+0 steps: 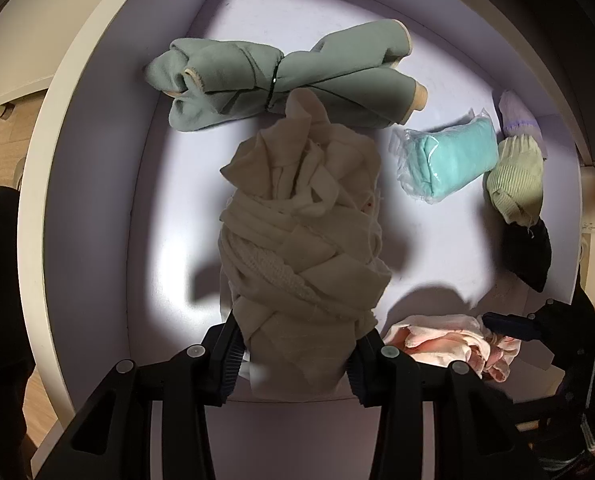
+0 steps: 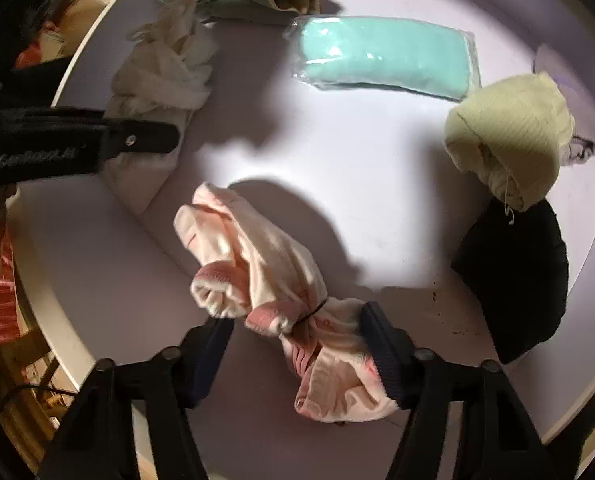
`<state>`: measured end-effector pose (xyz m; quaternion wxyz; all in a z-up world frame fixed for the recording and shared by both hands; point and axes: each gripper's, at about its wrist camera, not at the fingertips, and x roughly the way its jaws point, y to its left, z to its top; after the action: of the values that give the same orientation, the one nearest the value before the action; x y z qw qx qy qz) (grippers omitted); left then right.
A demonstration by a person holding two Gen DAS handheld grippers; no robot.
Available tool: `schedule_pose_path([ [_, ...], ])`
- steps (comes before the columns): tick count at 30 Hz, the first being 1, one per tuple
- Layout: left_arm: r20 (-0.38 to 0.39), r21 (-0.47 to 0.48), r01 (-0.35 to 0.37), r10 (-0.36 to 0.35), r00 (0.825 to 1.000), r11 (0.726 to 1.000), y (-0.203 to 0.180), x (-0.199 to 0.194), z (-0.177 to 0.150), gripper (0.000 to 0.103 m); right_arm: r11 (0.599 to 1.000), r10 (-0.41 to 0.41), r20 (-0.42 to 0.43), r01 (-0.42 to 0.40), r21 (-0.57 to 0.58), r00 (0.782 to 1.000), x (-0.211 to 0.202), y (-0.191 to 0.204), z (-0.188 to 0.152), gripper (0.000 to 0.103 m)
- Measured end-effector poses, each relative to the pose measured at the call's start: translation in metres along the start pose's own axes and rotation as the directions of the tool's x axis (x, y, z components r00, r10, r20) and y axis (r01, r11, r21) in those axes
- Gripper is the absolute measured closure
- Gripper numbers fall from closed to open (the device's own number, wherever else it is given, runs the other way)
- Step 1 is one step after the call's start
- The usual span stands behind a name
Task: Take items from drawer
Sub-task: 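Grasp the pink garment in the drawer with the right gripper, then lift the grey-beige garment up to the gold tray with the left gripper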
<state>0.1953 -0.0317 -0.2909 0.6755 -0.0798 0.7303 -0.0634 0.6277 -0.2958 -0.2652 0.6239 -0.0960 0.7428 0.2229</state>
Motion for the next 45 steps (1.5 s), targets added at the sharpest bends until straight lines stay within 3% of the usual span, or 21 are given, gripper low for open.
schedule_pose_path([
  [4,0.006,0.006,-0.004,0.004,1.0,1.0,-0.002,-0.002,-0.001,0.06,1.0,-0.008,0.014,0.008,-0.002,1.0,-0.003,-0.01,-0.014,0.057],
  [8,0.017,0.01,0.001,-0.002,1.0,1.0,-0.004,-0.006,-0.002,0.061,0.992,-0.021,0.064,0.013,0.127,0.998,-0.013,-0.034,-0.028,0.062],
  [13,0.042,0.011,0.045,-0.045,0.998,0.999,-0.006,-0.017,-0.003,0.061,0.965,-0.038,0.111,0.007,0.261,0.993,-0.018,-0.061,-0.048,0.062],
  [25,0.104,-0.016,0.105,-0.103,0.989,0.994,-0.001,-0.056,-0.008,0.062,0.974,-0.029,0.105,0.004,0.228,0.994,-0.001,-0.055,-0.041,0.056],
  [32,0.176,0.103,0.132,-0.149,0.973,0.986,-0.023,-0.105,-0.018,0.062,0.974,-0.025,0.097,0.002,0.227,0.995,0.021,-0.056,-0.024,0.055],
  [39,0.249,0.24,0.15,-0.21,0.945,0.959,-0.051,-0.169,-0.024,0.062,0.974,-0.02,0.095,-0.002,0.226,0.995,0.03,-0.059,-0.014,0.055],
  [45,0.295,0.3,0.168,-0.259,0.92,0.939,-0.068,-0.218,-0.023,0.062,0.971,-0.009,0.094,-0.014,0.237,0.996,0.011,-0.061,-0.018,0.056],
])
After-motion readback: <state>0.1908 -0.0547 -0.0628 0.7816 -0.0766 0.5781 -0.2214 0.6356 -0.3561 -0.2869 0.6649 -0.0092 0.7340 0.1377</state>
